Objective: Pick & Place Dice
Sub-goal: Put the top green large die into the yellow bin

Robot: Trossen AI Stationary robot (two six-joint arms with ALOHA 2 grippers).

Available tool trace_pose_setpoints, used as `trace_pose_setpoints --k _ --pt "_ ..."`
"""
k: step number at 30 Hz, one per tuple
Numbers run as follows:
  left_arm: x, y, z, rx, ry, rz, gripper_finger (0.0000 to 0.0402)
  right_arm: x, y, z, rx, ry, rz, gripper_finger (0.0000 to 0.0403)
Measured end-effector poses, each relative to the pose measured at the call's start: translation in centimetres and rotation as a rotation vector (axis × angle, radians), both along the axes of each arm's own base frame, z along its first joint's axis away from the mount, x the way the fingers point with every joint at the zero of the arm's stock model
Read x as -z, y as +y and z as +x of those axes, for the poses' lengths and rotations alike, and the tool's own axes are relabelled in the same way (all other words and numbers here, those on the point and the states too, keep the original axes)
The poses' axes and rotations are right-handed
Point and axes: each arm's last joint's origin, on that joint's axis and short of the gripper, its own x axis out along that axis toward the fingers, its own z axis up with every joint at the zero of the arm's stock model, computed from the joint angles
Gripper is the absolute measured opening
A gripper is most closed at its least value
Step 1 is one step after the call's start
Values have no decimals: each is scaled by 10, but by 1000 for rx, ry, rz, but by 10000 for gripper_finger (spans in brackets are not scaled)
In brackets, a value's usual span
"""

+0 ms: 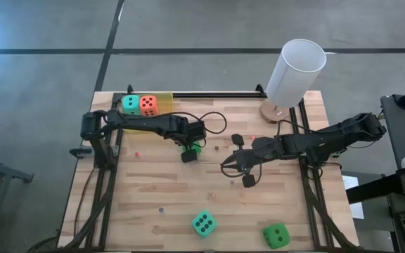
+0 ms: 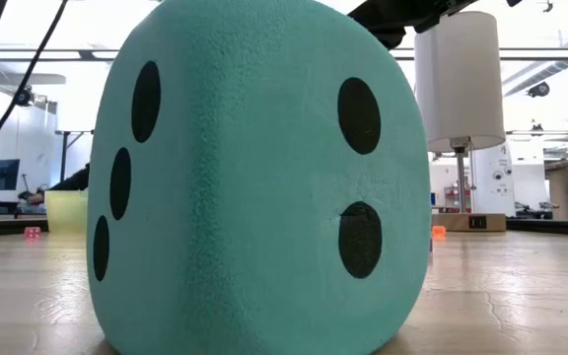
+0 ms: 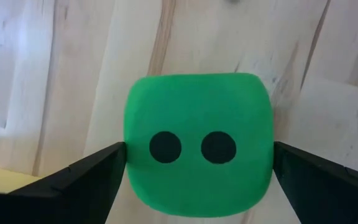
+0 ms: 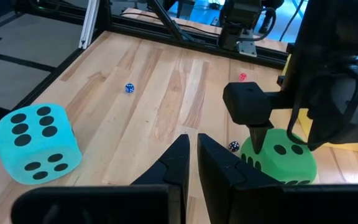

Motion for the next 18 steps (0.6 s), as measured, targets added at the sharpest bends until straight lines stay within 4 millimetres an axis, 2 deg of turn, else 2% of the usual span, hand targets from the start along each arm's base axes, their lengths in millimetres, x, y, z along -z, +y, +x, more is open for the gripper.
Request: trace_pose_setpoints --k 12,18 --pt "3 2 -2 5 1 -21 400 0 0 0 0 -2 0 28" --pt "3 1 -2 67 5 -44 400 0 0 0 0 -3 0 28"
